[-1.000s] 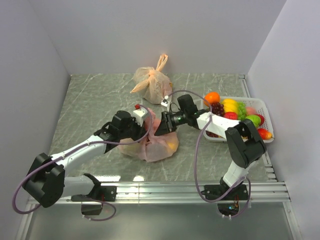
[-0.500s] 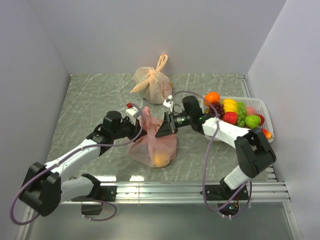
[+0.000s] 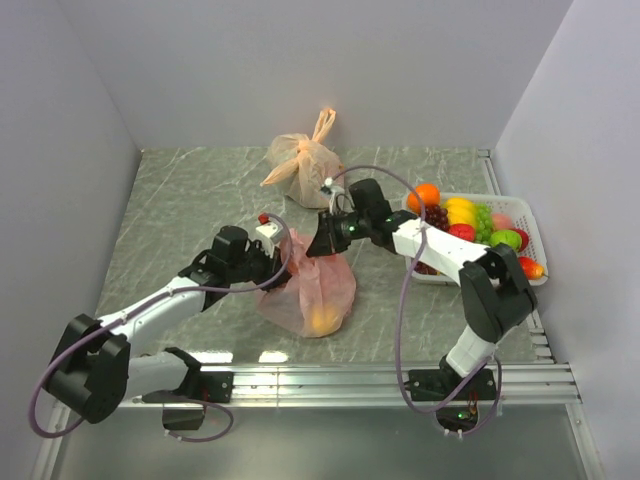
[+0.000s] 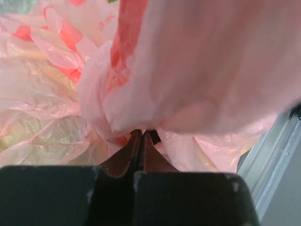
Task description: Place the fake fruits into the plastic bag and tie a complex knot
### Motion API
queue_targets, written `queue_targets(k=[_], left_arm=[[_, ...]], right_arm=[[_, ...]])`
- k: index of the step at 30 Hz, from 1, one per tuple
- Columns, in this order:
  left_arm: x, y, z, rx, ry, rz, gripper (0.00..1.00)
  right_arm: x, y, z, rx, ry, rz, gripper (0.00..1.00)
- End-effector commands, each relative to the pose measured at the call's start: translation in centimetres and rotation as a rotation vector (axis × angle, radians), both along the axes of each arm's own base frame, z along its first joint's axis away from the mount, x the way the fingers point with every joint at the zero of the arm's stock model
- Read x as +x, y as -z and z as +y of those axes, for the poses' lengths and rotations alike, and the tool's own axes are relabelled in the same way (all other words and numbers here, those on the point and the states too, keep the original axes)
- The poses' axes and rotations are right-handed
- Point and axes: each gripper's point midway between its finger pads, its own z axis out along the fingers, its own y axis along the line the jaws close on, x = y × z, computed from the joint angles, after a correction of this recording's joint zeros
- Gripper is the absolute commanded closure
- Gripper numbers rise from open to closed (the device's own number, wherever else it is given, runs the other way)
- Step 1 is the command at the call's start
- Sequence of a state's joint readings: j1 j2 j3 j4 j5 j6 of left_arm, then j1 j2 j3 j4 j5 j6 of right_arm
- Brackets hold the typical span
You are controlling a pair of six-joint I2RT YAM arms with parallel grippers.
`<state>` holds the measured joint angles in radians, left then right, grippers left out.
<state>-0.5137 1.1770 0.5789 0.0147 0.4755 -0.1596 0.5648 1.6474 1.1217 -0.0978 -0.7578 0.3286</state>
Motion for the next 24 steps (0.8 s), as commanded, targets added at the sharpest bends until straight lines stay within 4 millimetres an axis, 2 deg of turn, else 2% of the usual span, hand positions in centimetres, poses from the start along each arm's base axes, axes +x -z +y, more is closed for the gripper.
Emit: queue_targets(k=[1, 3, 4, 6, 7, 8, 9, 10, 11, 16, 17, 19, 20, 24], left_arm=[[0.7, -1.8, -0.9, -0.038, 0.011, 0.002, 1.0], [0.6, -1.8, -1.3, -0.059, 0.0, 0.037, 1.0], [0.7, -1.6, -1.4, -0.064, -0.003, 0.053, 1.0], [1.0, -1.7, -1.8, -0.093, -0.018, 0.075, 1.0], [1.1, -1.3, -2.0, -0.099, -0.027, 0.094, 1.0], [1.2, -1.2, -2.2, -0.108, -0.035, 0.107, 1.0], [1.4, -1.5, -2.7, -0.141, -0.044, 0.127, 1.0], [1.4, -1.5, -3.0, -0.159, -0.04, 0.141, 1.0], [0.8, -1.6, -3.5, -0.192, -0.007, 0.173, 1.0], [0.0, -5.3, -4.8, -0.377, 0.055, 0.123, 1.0], [-0.3, -5.6, -4.8, -0.393, 0.066, 0.117, 1.0], [-1.4, -6.2, -4.8, -0.437, 0.103, 0.116, 1.0], [-1.4, -7.1, -4.9, -0.47, 0.119, 0.084, 1.0], [-3.6, -7.8, -5.4, -0.552, 0.218, 0.162, 1.0]], right_arm=[[-0.6, 2.2, -0.4, -0.119, -0.015, 0.01, 0.81], [-1.5, 3.2, -0.5, -0.148, -0.037, 0.013, 0.8], [-1.8, 3.4, -0.6, -0.154, -0.043, 0.02, 0.73], [-2.8, 3.6, -0.5, -0.135, -0.072, 0.055, 0.67], [-2.9, 3.4, -0.2, -0.115, -0.082, 0.06, 0.63], [-3.8, 3.0, 0.2, -0.076, -0.108, 0.1, 0.54], [-3.9, 2.9, 0.4, -0.057, -0.113, 0.117, 0.5], [-3.8, 2.3, 1.0, -0.017, -0.124, 0.111, 0.47], [-4.1, 2.0, 1.3, 0.009, -0.122, 0.151, 0.38], [-3.7, 0.6, 2.6, 0.089, -0.118, 0.188, 0.34], [-3.9, 0.5, 2.8, 0.107, -0.098, 0.223, 0.33], [-3.9, -1.0, 3.5, 0.168, -0.096, 0.195, 0.32], [-4.3, -1.0, 3.5, 0.181, -0.074, 0.239, 0.32], [-4.3, -3.0, 4.3, 0.246, -0.054, 0.233, 0.29]])
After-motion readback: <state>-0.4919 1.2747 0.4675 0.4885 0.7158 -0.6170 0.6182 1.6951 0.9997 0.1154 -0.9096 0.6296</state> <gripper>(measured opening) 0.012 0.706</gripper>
